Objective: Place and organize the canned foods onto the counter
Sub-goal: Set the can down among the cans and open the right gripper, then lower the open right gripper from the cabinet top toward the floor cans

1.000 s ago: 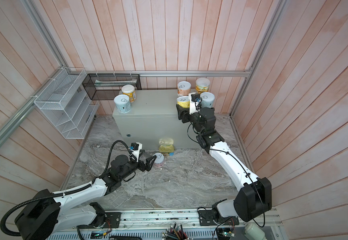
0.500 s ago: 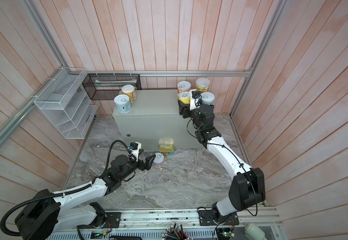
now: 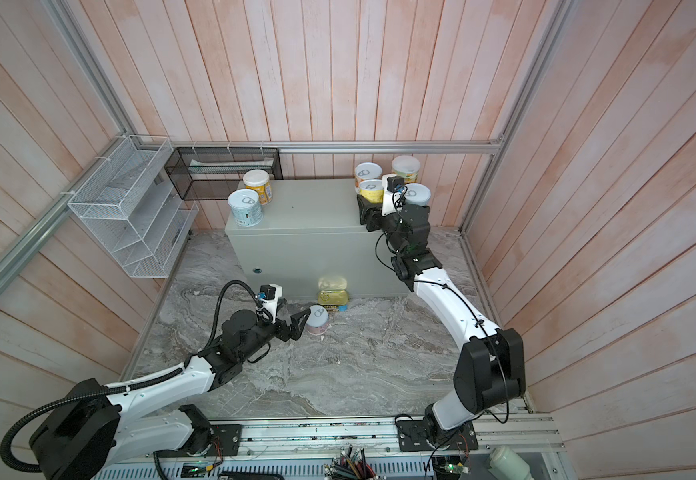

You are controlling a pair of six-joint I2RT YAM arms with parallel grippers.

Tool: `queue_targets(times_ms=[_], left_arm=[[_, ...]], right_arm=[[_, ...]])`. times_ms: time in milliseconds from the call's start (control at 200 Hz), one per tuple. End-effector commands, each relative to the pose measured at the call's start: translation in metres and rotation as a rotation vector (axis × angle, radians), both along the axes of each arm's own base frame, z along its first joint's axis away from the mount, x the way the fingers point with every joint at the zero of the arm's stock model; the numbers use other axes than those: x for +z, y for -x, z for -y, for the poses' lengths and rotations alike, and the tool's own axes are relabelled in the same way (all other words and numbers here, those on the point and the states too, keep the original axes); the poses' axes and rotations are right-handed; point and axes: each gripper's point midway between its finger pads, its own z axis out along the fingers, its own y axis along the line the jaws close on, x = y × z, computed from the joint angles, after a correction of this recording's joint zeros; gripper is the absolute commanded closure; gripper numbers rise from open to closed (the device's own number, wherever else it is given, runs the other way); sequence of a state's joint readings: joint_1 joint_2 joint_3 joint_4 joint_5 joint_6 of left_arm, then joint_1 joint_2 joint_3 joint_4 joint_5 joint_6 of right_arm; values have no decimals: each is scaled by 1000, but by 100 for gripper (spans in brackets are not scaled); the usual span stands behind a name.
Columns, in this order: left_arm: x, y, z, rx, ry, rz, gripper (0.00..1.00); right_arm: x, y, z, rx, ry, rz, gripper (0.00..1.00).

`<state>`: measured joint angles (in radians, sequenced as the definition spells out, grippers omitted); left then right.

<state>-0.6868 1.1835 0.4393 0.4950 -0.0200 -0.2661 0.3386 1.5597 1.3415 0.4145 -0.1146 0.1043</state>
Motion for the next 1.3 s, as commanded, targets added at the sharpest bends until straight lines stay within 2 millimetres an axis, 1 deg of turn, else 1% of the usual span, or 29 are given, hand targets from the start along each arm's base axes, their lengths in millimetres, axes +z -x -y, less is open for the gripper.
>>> queue_targets(times_ms=[0, 40, 85, 205, 340, 470, 540, 735, 840, 960, 1075, 1295], left_arm=[[2, -1, -1, 10, -6, 1, 0], [2, -1, 0, 9, -7, 2, 0], [2, -2, 0, 9, -7, 1, 0], [2, -2, 0, 10, -11, 2, 0], [-1, -3, -1, 16, -23, -5, 0], [-2, -4, -2, 22, -31, -6, 0], [-3, -4, -2, 25, -34, -8, 0], [-3, -5, -4, 39, -28, -15, 0], [-5, -5, -4, 39, -28, -18, 0], [-8, -7, -4, 50, -30, -24, 0], [-12, -8, -4, 51, -33, -34, 0], [-12, -8, -3, 51, -28, -38, 0]], right_arm=[[17, -1, -4, 36, -47, 22, 21], [17, -3, -3, 34, -49, 16, 16], [15, -3, -3, 33, -50, 10, 12], [14, -1, -2, 36, -59, 8, 9], [17, 7, -2, 50, -77, 3, 9], [19, 21, -1, 72, -92, 2, 9], [19, 29, -2, 88, -86, 4, 8], [11, 39, 5, 70, -79, -26, 8], [12, 52, 7, 87, -97, -25, 8], [8, 63, 5, 120, -118, -40, 8], [2, 74, -2, 165, -121, -51, 8], [-7, 90, -13, 167, -81, -69, 8]])
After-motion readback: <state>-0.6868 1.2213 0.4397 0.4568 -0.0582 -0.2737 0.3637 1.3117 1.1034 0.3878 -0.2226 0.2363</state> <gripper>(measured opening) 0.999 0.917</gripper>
